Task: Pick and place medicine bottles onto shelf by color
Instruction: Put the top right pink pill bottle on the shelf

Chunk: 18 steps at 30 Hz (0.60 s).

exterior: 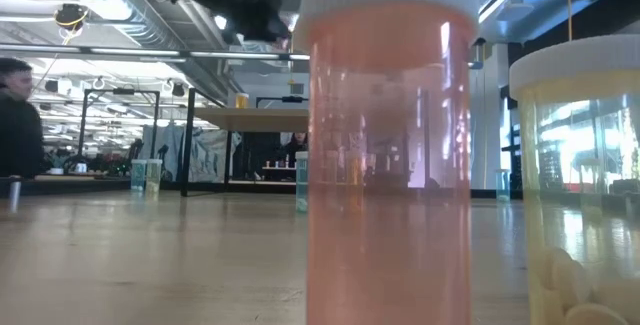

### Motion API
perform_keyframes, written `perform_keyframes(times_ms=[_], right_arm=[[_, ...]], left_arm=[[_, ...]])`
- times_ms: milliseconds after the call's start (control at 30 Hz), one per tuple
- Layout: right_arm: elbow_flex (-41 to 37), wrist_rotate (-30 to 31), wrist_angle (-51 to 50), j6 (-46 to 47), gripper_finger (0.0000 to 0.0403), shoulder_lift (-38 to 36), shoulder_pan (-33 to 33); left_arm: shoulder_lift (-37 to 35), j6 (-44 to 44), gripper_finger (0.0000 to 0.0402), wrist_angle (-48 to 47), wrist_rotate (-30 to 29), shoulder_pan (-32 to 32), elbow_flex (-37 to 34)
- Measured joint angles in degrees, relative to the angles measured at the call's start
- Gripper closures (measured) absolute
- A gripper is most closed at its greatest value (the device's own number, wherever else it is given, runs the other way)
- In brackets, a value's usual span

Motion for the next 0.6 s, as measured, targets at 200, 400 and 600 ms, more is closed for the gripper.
perform_keyframes(times_ms=[200,400,600], right_arm=[[0.0,4.36,0.75,-0.26,0.0205,0.22,0.0],[0.0,6.85,0.81,-0.2,0.0205,0.22,0.0],[0.0,6.87,0.82,-0.33,0.0205,0.48,0.0]], left_arm=[[6.89,-2.99,0.0312,9.39,-2.57,-1.18,-0.02],[11.83,-3.38,0.0312,14.45,-11.23,-2.6,0.0],[12.83,-3.34,0.0312,14.42,-12.78,-3.15,0.07]])
